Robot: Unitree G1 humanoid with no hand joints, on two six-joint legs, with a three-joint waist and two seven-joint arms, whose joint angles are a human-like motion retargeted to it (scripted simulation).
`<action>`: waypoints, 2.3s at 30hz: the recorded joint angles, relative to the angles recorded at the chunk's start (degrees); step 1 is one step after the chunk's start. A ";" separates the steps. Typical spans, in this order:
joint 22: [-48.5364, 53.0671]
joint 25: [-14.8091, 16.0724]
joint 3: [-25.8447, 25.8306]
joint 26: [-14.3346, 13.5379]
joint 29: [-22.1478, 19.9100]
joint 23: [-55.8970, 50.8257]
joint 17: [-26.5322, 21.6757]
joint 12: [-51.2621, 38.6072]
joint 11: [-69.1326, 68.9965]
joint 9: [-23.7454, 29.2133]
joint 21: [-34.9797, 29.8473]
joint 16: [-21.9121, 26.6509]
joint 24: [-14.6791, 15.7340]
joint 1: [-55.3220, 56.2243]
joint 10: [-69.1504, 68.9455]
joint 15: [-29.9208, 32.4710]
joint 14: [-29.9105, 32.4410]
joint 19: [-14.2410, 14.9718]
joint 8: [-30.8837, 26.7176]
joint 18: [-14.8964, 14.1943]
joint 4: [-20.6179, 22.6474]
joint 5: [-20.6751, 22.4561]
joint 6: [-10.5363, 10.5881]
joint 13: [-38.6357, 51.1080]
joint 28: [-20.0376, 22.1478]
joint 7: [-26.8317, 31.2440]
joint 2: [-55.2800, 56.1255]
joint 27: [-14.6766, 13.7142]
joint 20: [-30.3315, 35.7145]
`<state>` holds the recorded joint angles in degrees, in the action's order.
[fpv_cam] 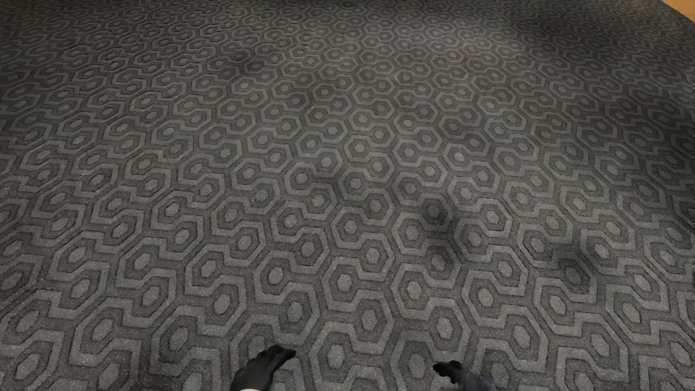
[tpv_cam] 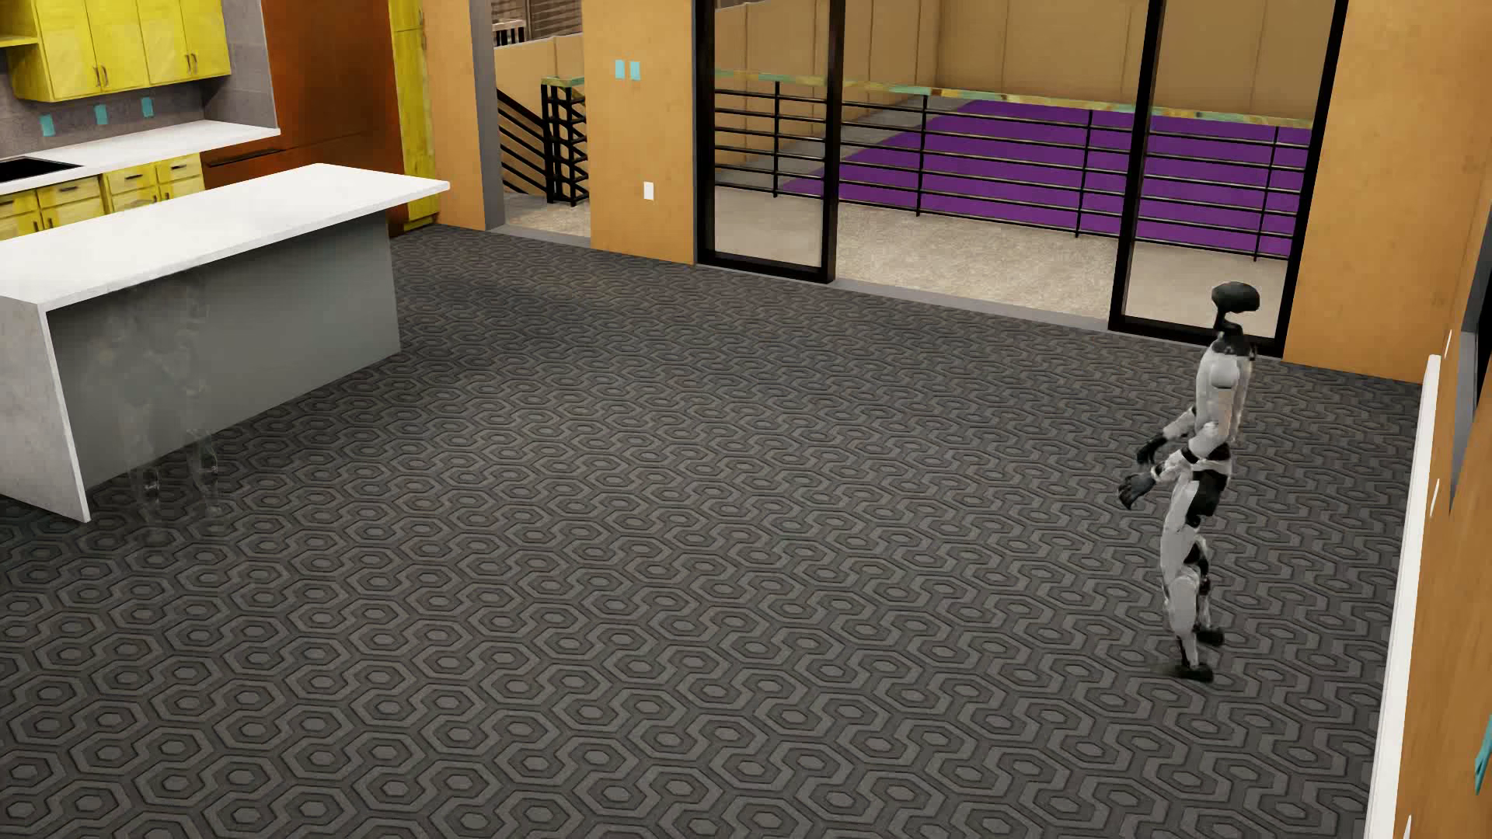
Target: Go to the counter
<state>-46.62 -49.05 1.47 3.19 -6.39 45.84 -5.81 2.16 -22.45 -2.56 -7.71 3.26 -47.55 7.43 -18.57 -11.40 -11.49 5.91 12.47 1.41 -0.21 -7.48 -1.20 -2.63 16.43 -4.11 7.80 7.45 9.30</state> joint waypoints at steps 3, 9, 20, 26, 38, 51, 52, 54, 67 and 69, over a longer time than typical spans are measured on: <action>-1.40 1.79 -0.03 2.10 -1.28 -3.05 -1.42 0.07 -12.50 1.01 0.08 -2.15 6.91 -0.01 -2.10 1.34 -1.61 -0.27 -1.89 0.95 2.38 -3.68 -0.54 0.13 2.33 -0.48 5.69 -1.09 0.23; -2.15 4.17 -1.65 4.66 -6.29 -7.82 -1.52 -0.12 -34.70 3.58 1.25 -3.60 17.66 -1.35 -4.28 8.25 -4.38 -2.31 -2.88 2.19 6.77 -9.86 -2.63 -4.90 1.47 -0.70 21.40 -1.08 7.94; 9.35 14.23 -1.97 1.47 -6.65 -5.90 1.26 -7.34 8.51 5.28 3.04 0.69 11.68 -7.55 0.38 10.39 -8.25 4.09 -2.91 1.56 6.12 0.67 -0.72 -11.74 7.78 1.66 26.02 -1.61 21.28; 1.63 10.01 -2.99 6.85 -7.33 -5.29 0.85 -8.58 -1.42 5.79 3.39 3.34 7.91 -11.70 -7.61 13.54 -3.18 -5.36 -4.04 -3.21 1.91 5.34 1.34 -10.00 3.36 2.37 23.80 0.23 24.01; 5.90 4.17 -1.44 6.58 -6.14 -4.80 1.60 9.20 -2.25 7.12 3.71 10.29 10.93 25.49 -38.13 -5.15 7.02 -9.18 -1.12 -6.18 -3.09 15.81 7.12 -2.61 0.11 8.53 -0.95 -4.86 6.36; -4.27 2.52 4.81 4.06 -1.93 1.37 -2.20 10.42 -21.83 4.05 -1.14 3.59 -0.67 21.16 -5.06 20.91 14.54 3.64 -8.13 1.21 5.19 7.66 0.53 -7.11 -0.72 2.01 -11.65 2.04 -4.78; -4.68 1.40 4.72 3.34 0.85 0.65 -3.99 9.51 -31.28 4.41 -3.65 2.83 -0.86 19.06 -4.62 27.39 12.92 7.47 -7.55 1.38 6.15 4.38 -0.38 -7.91 -0.20 0.98 -6.38 0.39 -5.06; -4.87 -0.35 3.79 1.30 4.64 -3.14 -7.60 6.45 -44.93 5.25 -7.04 1.81 -2.16 15.00 -4.02 26.46 9.81 7.92 -7.43 1.99 8.56 -1.15 -2.12 -9.47 -0.53 -0.41 4.30 -2.55 -3.36; -1.51 2.82 -3.94 -2.58 -1.52 -9.13 -3.16 -12.15 9.38 4.83 4.05 0.51 -3.27 -12.71 -0.58 8.94 -5.90 3.99 -9.16 2.54 10.95 -0.02 -2.88 -15.07 -1.41 6.74 26.34 0.44 12.07; -2.05 3.64 -4.38 -1.12 -2.82 -6.49 -1.31 -10.51 0.91 4.29 6.19 0.53 -3.21 -15.75 -4.05 15.95 -3.06 -1.16 -8.71 1.43 9.38 1.25 -2.07 -15.16 -1.68 6.92 27.09 1.44 12.34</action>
<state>-48.67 -45.41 -2.91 2.07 -9.21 39.35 -7.11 -8.35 -21.54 1.73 -1.52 3.79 -50.76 -8.32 -22.62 4.55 -14.55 4.75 3.76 2.83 9.17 -6.23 -3.27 -17.79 14.74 2.81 34.89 8.89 21.64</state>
